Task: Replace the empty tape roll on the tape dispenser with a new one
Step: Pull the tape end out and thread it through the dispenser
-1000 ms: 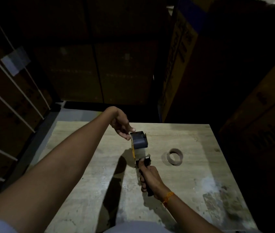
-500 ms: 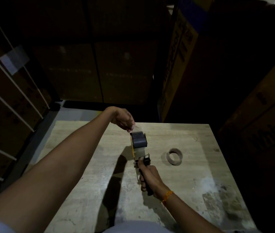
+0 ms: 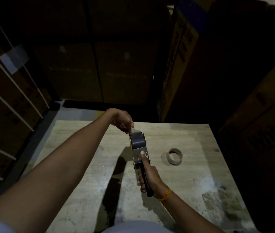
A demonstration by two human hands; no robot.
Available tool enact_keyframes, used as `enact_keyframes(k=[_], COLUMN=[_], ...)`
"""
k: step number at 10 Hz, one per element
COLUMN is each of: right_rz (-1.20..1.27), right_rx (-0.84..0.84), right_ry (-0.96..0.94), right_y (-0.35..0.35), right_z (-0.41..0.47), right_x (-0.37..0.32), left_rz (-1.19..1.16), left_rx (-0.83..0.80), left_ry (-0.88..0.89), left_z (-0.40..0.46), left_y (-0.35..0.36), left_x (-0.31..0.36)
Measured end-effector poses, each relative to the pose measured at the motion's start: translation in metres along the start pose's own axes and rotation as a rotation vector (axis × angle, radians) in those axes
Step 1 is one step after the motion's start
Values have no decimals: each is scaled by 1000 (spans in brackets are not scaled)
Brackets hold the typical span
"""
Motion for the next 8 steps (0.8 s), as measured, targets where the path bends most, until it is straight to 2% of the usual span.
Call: enact_keyframes(k=[3, 6, 7, 8], right_rz=[-28, -72, -116, -154], right_rx=[13, -82, -87, -89], right_ry=[-3, -3, 10, 30], right_y=[-3, -5, -8, -11], right_z=[-5, -2, 3, 6], right_x=[1, 5, 9, 13], left_rz=[51, 88, 14, 14], left_rx=[44, 252, 373, 393], left_ry=[-32, -14, -12, -35], left_z=[-3, -4, 0, 7], left_y=[1, -2, -6, -5], left_x=[-11, -27, -37, -50])
Point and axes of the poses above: each hand's wrist, its own z-axis towards the middle knuckle, its own y-axis out of the palm, x = y × z, the point moved 6 cm from there along z, towards the middle knuckle, and after that the axes turned 3 degrees about y, right-handed, at the moved point
